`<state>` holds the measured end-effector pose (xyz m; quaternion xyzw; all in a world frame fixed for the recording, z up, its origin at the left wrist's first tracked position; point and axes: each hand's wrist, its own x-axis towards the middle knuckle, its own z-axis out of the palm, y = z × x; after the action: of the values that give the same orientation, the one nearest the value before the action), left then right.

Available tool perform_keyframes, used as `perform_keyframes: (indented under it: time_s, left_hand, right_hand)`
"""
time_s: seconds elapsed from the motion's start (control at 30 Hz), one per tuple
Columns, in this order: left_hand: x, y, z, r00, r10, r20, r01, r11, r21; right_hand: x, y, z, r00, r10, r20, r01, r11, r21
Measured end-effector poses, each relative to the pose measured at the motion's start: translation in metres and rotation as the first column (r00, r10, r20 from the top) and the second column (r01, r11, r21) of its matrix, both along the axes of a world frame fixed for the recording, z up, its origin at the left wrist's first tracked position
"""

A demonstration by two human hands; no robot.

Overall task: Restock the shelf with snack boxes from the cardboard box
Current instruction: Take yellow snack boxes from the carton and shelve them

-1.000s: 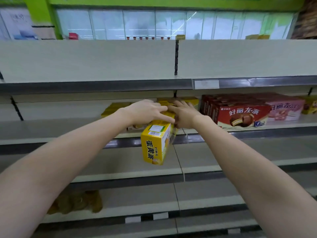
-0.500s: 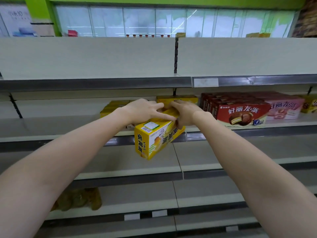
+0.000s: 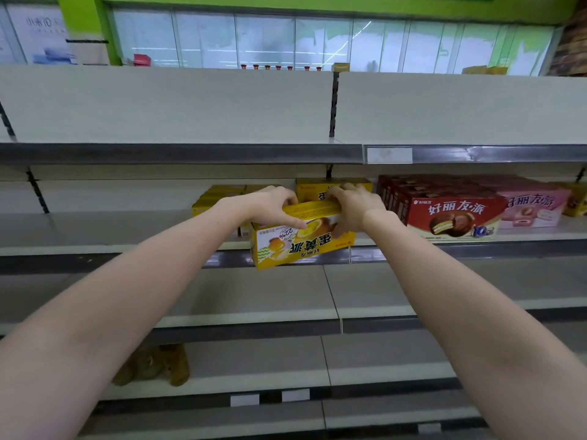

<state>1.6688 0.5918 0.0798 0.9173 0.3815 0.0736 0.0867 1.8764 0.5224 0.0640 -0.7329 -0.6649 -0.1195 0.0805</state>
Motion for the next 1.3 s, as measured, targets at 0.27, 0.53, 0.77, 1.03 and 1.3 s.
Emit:
perform_keyframes:
  time_s: [0.27,0.53,0.77,1.03,1.3]
  left_hand:
    - [0.005,0.011,-0.006,0.991,0.004,0.131,0.0,0.999,-0.032]
    - [0.026,0.021,-0.005,0.993,-0.008,0.118,0.015,0.998,-0.062]
    - [0.046,0.017,0.0,0.998,0.005,0.057,0.001,0.995,-0.104]
    - [0.033,0.016,0.004,0.946,0.246,0.211,-0.146,0.905,-0.4]
    - [0.014,0.013,-0.022,0.737,0.476,0.481,-0.013,0.721,-0.693]
  right_hand:
    - [0.004,0.007,-0.006,0.992,-0.039,-0.122,0.035,0.999,-0.036]
    - [0.026,0.011,-0.008,0.978,-0.031,-0.207,0.023,0.999,-0.042]
    - [0.035,0.008,-0.002,0.949,0.063,-0.308,-0.059,0.998,0.02]
    - [0.032,0.01,-0.022,0.755,-0.092,-0.65,0.082,0.996,-0.045]
    - [0.022,0.002,-0.037,0.482,-0.092,-0.871,-0.144,0.973,-0.182]
